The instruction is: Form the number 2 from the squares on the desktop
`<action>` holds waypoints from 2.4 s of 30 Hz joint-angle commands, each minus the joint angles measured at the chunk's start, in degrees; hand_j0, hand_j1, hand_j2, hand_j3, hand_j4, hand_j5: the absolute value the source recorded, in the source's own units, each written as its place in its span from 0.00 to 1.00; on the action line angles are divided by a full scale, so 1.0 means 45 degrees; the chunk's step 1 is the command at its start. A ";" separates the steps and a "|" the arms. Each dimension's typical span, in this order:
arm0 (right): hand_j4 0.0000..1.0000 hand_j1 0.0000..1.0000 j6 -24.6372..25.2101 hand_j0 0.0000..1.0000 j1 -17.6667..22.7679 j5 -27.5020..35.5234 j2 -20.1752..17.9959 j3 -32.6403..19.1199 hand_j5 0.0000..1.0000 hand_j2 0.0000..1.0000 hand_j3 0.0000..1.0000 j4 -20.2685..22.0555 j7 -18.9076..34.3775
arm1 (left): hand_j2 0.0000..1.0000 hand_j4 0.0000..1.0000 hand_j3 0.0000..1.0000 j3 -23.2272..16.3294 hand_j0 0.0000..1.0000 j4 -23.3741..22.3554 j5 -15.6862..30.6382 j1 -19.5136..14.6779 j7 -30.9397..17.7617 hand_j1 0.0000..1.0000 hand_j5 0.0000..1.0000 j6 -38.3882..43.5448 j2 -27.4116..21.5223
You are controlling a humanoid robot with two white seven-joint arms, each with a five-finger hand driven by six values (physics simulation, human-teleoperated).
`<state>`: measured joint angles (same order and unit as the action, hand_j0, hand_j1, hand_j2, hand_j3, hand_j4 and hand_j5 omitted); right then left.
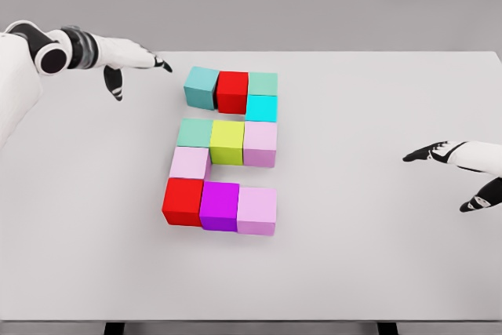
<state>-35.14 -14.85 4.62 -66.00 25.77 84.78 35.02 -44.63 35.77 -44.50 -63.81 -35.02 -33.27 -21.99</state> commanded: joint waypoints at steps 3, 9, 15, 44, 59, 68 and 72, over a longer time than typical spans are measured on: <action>1.00 1.00 0.0032 1.00 0.0000 0.0087 -0.0020 -0.0004 1.00 1.00 1.00 0.0008 -0.0004 | 1.00 1.00 1.00 -0.0023 1.00 0.0000 -0.0034 0.0020 0.0005 1.00 1.00 -0.0384 -0.0133; 1.00 1.00 0.0032 1.00 0.0000 0.0087 -0.0020 -0.0004 1.00 1.00 1.00 0.0047 -0.0004 | 1.00 1.00 1.00 -0.0296 1.00 0.0000 -0.0034 0.0059 0.0005 1.00 1.00 -0.0384 -0.0114; 1.00 1.00 0.0032 1.00 0.0000 0.0087 -0.0020 -0.0004 1.00 1.00 1.00 0.0047 -0.0004 | 1.00 1.00 1.00 -0.0472 1.00 0.0019 -0.0034 0.0137 0.0005 1.00 1.00 -0.0384 -0.0035; 1.00 1.00 0.0032 1.00 0.0000 0.0068 -0.0001 -0.0004 1.00 1.00 1.00 0.0066 -0.0004 | 1.00 1.00 1.00 -0.0941 1.00 0.0664 0.0005 0.0371 0.0005 1.00 1.00 -0.0384 0.0258; 1.00 1.00 0.0032 1.00 0.0019 0.0068 -0.0020 -0.0004 1.00 1.00 1.00 0.0047 -0.0004 | 1.00 1.00 1.00 -0.0921 1.00 0.0683 0.0005 0.0488 0.0005 1.00 1.00 -0.0384 0.0179; 1.00 1.00 0.0032 1.00 0.0000 0.0068 -0.0001 -0.0004 1.00 1.00 1.00 0.0047 -0.0004 | 1.00 1.00 1.00 -0.0902 1.00 0.0703 0.0025 0.0547 0.0005 1.00 1.00 -0.0384 0.0140; 1.00 1.00 0.0032 1.00 0.0000 0.0068 -0.0020 -0.0004 1.00 1.00 1.00 0.0047 -0.0004 | 1.00 1.00 1.00 -0.0882 1.00 0.0859 0.0044 0.0566 0.0005 1.00 1.00 -0.0384 0.0140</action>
<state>-35.14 -14.77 4.52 -65.94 25.77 84.96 35.02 -48.81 39.33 -44.53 -61.09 -35.02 -35.14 -21.37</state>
